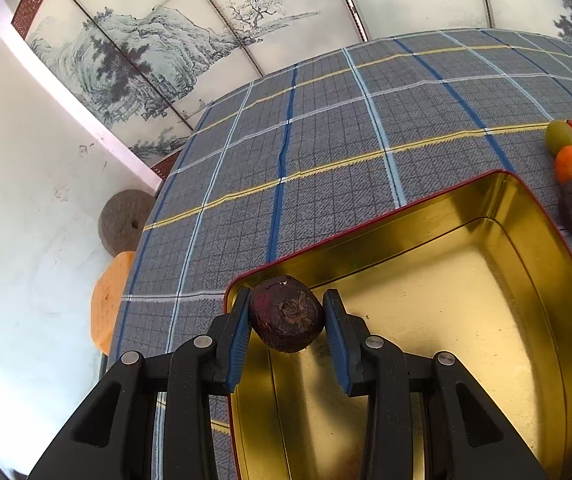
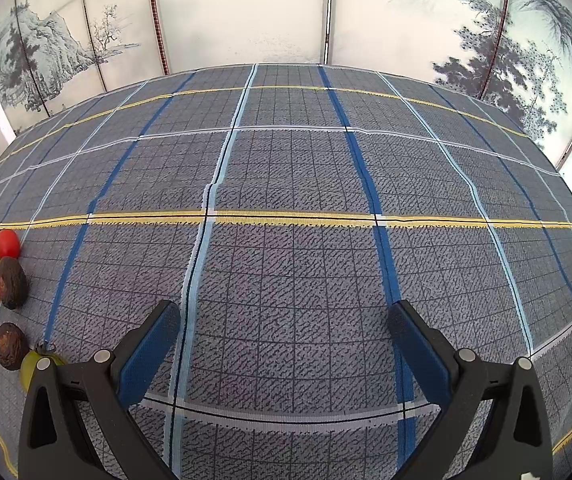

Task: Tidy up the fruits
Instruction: 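Lower the dark brown fruit into the gold tray and open the left gripper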

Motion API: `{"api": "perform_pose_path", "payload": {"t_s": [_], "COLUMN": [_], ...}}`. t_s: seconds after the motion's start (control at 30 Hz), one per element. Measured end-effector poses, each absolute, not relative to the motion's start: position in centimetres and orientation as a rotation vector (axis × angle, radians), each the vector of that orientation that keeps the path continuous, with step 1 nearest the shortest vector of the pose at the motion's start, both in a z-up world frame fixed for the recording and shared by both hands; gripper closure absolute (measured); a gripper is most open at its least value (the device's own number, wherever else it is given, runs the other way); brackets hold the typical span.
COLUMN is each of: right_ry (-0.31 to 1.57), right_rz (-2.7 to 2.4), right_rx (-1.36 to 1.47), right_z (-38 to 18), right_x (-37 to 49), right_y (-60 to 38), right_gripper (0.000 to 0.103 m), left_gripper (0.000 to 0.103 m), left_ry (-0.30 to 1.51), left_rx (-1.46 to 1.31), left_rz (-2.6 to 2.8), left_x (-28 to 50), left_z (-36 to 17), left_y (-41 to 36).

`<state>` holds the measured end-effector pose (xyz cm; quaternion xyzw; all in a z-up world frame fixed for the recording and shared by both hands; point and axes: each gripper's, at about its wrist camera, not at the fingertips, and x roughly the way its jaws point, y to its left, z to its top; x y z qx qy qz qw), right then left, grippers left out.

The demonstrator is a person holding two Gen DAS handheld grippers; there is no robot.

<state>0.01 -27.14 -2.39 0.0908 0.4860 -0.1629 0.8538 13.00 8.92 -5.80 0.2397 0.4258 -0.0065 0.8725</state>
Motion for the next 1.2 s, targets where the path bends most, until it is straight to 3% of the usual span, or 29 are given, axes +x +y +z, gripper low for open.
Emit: {"api": "perform_pose_path", "payload": {"t_s": [0.7,0.93,1.2], "right_ry": [1.023,1.023,1.023], "right_rz": [-0.344,-0.344,-0.344], "right_rx": [0.192,0.192,0.193], "right_z": [-2.4,-2.4,-2.4], "right_x": [0.0,0.0,0.1], "right_y": [-27.1,-27.2,-27.1], "right_gripper": [0.000,0.000,0.000], "left_gripper": [0.065,0.059,0.053], "left_ry": [0.890,0.927,0.901], "left_rx": [0.528,0.525,0.473], "left_rz": [0.026,0.008,-0.030], "left_x": [13.6,13.0,9.1], "left_z": [-5.9,-6.4,-3.5], "left_y": [9.1,8.9,8.3]}}
